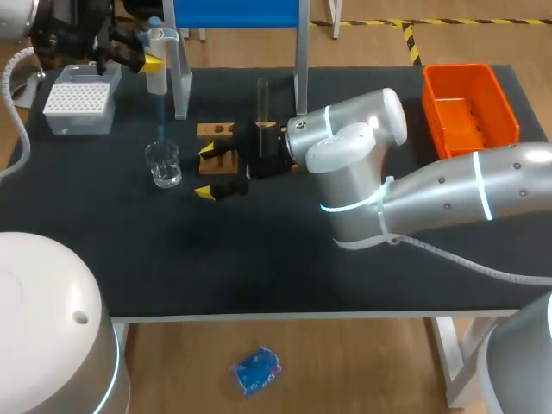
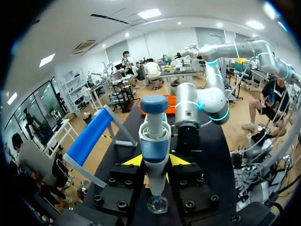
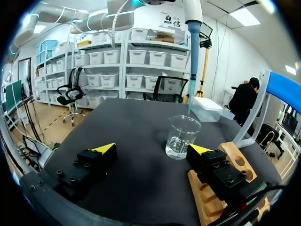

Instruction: Invert the test tube, pick up the pipette, mount the tip to pipette, aspirate from beaker and dispense into the tube, eject the tip, return the pipette, and cap with the stopper.

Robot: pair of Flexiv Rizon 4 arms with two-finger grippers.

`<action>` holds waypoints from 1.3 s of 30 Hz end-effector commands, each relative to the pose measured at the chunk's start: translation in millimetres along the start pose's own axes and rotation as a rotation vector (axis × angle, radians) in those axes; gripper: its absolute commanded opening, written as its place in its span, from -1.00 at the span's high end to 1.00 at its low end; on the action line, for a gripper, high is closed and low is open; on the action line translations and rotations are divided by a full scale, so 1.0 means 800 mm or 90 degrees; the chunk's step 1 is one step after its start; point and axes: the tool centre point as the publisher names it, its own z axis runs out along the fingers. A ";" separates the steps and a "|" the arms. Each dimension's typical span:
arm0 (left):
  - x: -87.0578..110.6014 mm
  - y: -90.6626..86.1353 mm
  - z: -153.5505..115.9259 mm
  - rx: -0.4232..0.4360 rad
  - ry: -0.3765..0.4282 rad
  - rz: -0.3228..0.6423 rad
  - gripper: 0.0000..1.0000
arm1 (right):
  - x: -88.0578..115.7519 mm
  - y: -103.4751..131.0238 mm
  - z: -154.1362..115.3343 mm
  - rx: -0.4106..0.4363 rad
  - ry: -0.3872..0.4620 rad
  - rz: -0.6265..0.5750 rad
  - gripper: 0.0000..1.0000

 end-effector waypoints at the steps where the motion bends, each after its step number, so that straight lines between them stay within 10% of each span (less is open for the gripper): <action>1: 0.005 0.002 0.000 0.001 -0.008 -0.002 1.00 | 0.001 -0.001 -0.001 -0.002 -0.001 0.000 -1.00; 39: 0.006 0.081 0.033 0.051 -0.035 -0.051 1.00 | 0.001 -0.001 -0.001 -0.002 -0.001 0.000 -1.00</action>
